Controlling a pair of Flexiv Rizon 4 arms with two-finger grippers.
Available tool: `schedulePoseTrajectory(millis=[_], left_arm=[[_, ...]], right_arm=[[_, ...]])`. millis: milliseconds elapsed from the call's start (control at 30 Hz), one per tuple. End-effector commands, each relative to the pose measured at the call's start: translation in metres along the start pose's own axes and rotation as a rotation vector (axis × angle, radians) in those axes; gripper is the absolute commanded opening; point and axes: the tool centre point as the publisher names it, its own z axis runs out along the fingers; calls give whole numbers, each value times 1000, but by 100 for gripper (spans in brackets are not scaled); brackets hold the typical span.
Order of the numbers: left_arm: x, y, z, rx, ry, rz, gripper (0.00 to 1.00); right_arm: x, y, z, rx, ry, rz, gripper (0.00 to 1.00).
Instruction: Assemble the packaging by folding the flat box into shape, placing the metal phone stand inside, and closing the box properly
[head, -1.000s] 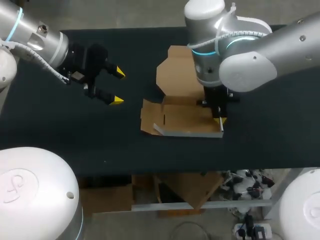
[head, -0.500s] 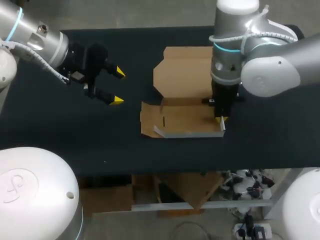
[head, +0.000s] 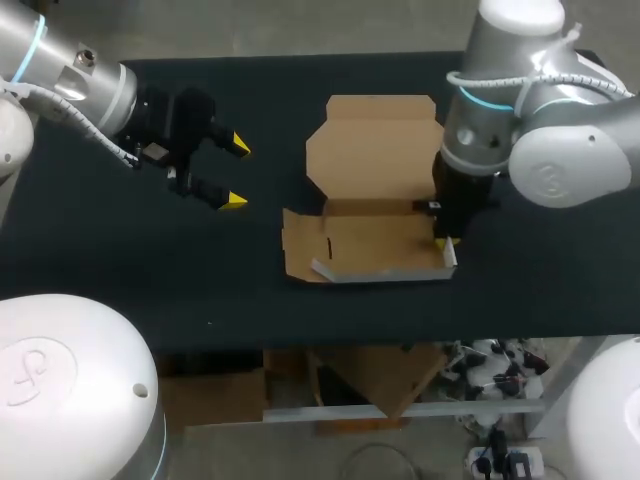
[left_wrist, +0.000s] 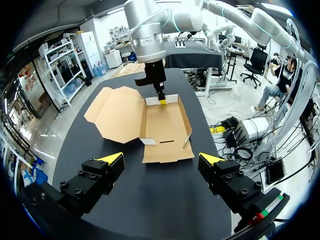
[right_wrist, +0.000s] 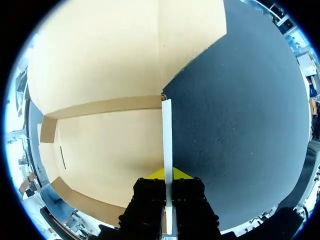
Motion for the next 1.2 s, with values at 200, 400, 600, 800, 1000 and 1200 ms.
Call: schedulePoseTrajectory(millis=[200, 400, 600, 800, 1000, 1200], left_arm=[[0, 0, -1, -4, 2, -1, 100], [0, 0, -1, -4, 2, -1, 100], [0, 0, -1, -4, 2, -1, 100], [0, 0, -1, -4, 2, -1, 100], [0, 0, -1, -4, 2, -1, 100], [0, 0, -1, -4, 2, -1, 100]], right_arm=[[7, 1, -4, 24, -75, 9, 0], [8, 1, -1, 29, -93, 17, 0], [7, 1, 3, 38, -100, 25, 0], [7, 2, 4, 39, -102, 32, 0], [7, 1, 4, 36, -99, 36, 0], [7, 1, 3, 35, -99, 37, 0]])
